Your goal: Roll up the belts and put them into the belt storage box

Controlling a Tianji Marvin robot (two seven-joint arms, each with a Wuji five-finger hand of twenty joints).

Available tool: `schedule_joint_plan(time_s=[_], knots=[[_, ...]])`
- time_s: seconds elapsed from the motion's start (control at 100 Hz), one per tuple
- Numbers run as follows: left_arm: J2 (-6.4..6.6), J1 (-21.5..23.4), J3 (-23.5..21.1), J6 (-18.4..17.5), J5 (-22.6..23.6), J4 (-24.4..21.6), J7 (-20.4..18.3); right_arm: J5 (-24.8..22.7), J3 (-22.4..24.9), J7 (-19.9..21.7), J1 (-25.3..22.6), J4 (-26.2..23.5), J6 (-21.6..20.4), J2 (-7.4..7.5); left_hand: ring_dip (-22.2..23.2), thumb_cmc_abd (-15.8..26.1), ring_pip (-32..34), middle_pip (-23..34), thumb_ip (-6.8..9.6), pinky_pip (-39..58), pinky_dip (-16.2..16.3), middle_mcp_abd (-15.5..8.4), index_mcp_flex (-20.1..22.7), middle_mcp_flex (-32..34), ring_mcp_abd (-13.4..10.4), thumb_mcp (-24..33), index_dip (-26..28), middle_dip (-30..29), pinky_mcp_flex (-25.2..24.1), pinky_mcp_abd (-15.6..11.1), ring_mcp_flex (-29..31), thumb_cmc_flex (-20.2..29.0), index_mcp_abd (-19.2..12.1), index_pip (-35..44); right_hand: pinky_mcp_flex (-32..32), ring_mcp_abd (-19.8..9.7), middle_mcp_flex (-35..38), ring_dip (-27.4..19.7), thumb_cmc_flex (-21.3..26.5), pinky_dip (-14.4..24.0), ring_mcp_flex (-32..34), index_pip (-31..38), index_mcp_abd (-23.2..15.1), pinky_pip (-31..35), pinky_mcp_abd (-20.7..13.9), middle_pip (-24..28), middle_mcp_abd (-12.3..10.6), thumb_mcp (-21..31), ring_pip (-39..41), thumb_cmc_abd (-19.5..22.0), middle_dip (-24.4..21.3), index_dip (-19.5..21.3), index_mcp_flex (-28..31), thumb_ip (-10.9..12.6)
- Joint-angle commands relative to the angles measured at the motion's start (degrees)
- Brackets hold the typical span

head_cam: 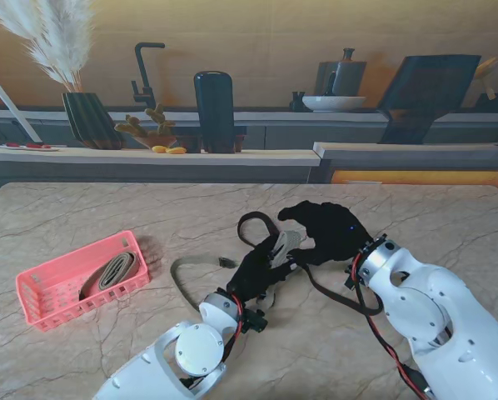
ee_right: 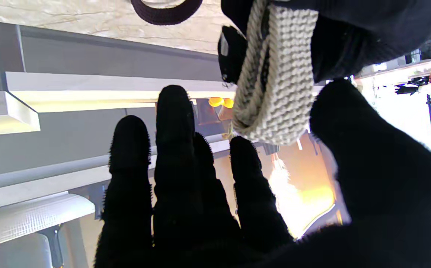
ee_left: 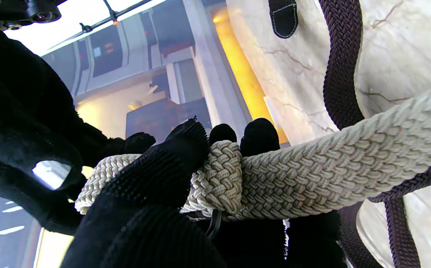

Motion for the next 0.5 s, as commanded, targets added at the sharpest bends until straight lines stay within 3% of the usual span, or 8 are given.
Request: schedule_joint_plan(time_s=[0.0, 0.33, 0.35, 0.38, 0.41, 0.43, 0.49], knots=[[0.02, -0.08, 0.07, -0.57, 0.02, 0.17, 0.18, -1.13, 0.26, 0.07, -0.04, 0.58, 0.00, 0.09, 3.66, 6.50, 9.22, 2.18, -1.88, 2.31, 1.60, -1.14, -1.46, -0.57, -6.01, 3.18, 3.15, 1.09, 0.15, -0.50, 3.12, 7.69, -4.69, 7.28, 0.93, -0.70, 1.41, 1.14, 1.78, 0.71, 0.47, -0.89, 1.16, 0.03, -1.03, 2.34, 0.94, -0.33, 2.34, 1.89, 1.42, 1.29, 2.35, 0.61], [0.03, -0.54, 0.53, -1.55, 1.45, 0.83, 0.50, 8.84, -2.62, 5.87, 2.80, 4.39, 2.40, 0.29, 3.18, 6.87, 7.79, 2.27, -1.72, 1.39, 1.31, -1.26, -1.76, -1.22, -5.46, 3.32, 3.34, 0.76, -0.36, -0.41, 2.32, 7.69, -4.92, 7.36, 4.20, -1.23, 11.61, 3.90, 7.03, 1.12, 6.74, 5.68, -5.14, 2.41, -1.37, 4.85, -2.26, -1.99, 7.80, 5.02, 2.52, 5.64, 9.34, -0.13], [0.04, -0.55, 0.54, -1.56, 1.51, 0.84, 0.50, 9.40, -3.00, 5.89, 3.07, 4.72, 2.64, 0.25, 3.14, 6.96, 7.70, 2.25, -1.72, 1.30, 1.27, -1.30, -1.85, -1.31, -5.47, 3.32, 3.33, 0.73, -0.45, -0.43, 2.25, 7.69, -4.90, 7.31, 4.39, -1.21, 12.49, 4.13, 8.01, 1.09, 7.22, 6.93, -5.71, 2.68, -1.46, 4.90, -2.57, -2.69, 8.12, 5.03, 2.49, 4.89, 9.64, -1.42], [0.05, -0.56, 0.53, -1.56, 1.61, 0.84, 0.51, 10.06, -3.50, 5.96, 3.44, 5.18, 2.92, 0.21, 3.10, 7.01, 7.62, 2.27, -1.68, 1.17, 1.22, -1.29, -1.87, -1.35, -5.47, 3.35, 3.34, 0.72, -0.53, -0.41, 2.23, 7.69, -4.90, 7.32, 4.80, -1.15, 14.26, 4.57, 9.94, 0.76, 8.25, 13.58, -7.08, 3.21, -1.46, 5.06, -3.10, -4.22, 8.76, 4.96, 2.39, -0.35, 9.04, -3.01], [0.06, -0.56, 0.52, -1.56, 1.69, 0.84, 0.54, 10.54, -3.92, 6.06, 3.82, 5.60, 3.04, 0.19, 3.07, 7.03, 7.55, 2.29, -1.69, 1.10, 1.19, -1.31, -1.89, -1.39, -5.42, 3.30, 3.34, 0.70, -0.52, -0.38, 2.20, 7.69, -4.91, 7.32, 5.32, -1.21, 16.11, 4.82, 11.31, 0.69, 9.45, 17.33, -8.29, 3.61, -1.50, 5.28, -3.46, -4.77, 9.42, 4.65, 2.30, -2.13, 9.21, -3.92], [0.06, -0.55, 0.50, -1.55, 1.71, 0.83, 0.57, 10.75, -4.15, 6.11, 4.03, 5.82, 3.12, 0.18, 3.05, 7.06, 7.51, 2.30, -1.69, 1.05, 1.16, -1.37, -1.93, -1.44, -5.43, 3.25, 3.32, 0.68, -0.53, -0.40, 2.19, 7.69, -4.95, 7.29, 5.72, -1.30, 17.66, 5.11, 12.41, 0.56, 10.40, 22.20, -9.35, 4.07, -1.52, 5.37, -3.81, -4.94, 10.05, 4.30, 2.11, -5.43, 8.89, -4.37], [0.05, -0.45, 0.40, -1.51, 1.63, 0.71, 0.65, 11.40, -4.76, 6.10, 4.71, 6.54, 3.06, 0.14, 2.96, 7.04, 7.33, 2.26, -1.71, 0.99, 1.12, -1.31, -1.97, -1.46, -5.44, 3.10, 3.28, 0.57, -0.52, -0.44, 2.11, 7.69, -4.99, 7.25, 7.44, -1.56, 24.39, 6.23, 15.10, 0.56, 14.44, 29.82, -14.16, 5.41, -1.63, 6.46, -5.70, -2.72, 12.94, 3.16, 1.95, -7.57, 13.09, -4.77]])
